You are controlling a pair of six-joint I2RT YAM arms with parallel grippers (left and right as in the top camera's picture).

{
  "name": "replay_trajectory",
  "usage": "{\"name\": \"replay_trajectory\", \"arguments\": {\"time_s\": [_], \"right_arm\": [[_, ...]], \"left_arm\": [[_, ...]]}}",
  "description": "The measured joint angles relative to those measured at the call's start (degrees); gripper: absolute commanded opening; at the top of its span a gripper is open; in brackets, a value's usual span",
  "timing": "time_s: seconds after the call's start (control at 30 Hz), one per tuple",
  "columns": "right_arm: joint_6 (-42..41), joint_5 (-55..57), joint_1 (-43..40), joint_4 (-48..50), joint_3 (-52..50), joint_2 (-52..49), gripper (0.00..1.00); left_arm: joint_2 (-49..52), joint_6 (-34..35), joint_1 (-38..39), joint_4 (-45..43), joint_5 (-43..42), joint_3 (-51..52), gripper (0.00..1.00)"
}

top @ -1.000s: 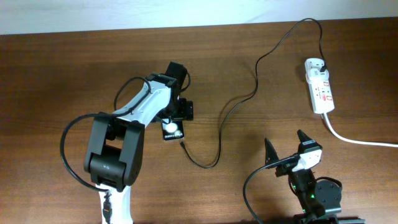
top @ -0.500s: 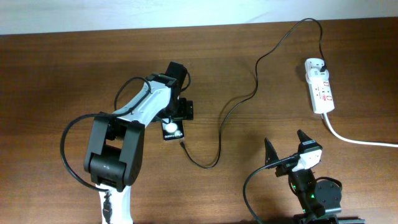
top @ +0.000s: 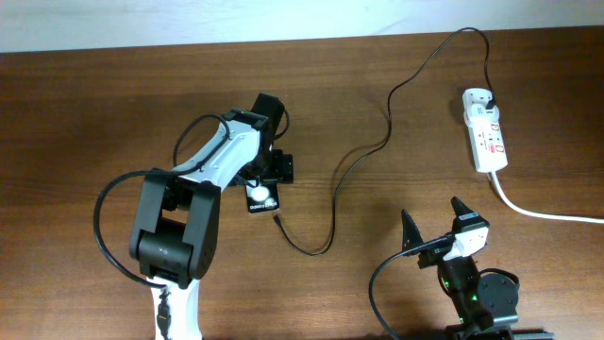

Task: Plug charger to phone and switch on socket

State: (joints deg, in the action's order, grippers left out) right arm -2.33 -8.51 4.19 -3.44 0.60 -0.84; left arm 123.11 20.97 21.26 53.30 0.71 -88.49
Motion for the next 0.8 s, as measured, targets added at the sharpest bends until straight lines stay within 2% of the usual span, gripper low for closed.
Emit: {"name": "replay_trajectory", "arguments": {"time_s": [0.53,0.8], "right_arm": [[-0.02,0.0,0.0,0.0,0.02,0.0,0.99],[0.0,0.0,0.0,0.0,0.02,0.0,0.99]], "left_arm": [[0.24,0.02,-0.04,2.91,0.37,-2.08,0.99],[-0.22,4.24,-0.04,-2.01,3.17,0.24,0.99]]}}
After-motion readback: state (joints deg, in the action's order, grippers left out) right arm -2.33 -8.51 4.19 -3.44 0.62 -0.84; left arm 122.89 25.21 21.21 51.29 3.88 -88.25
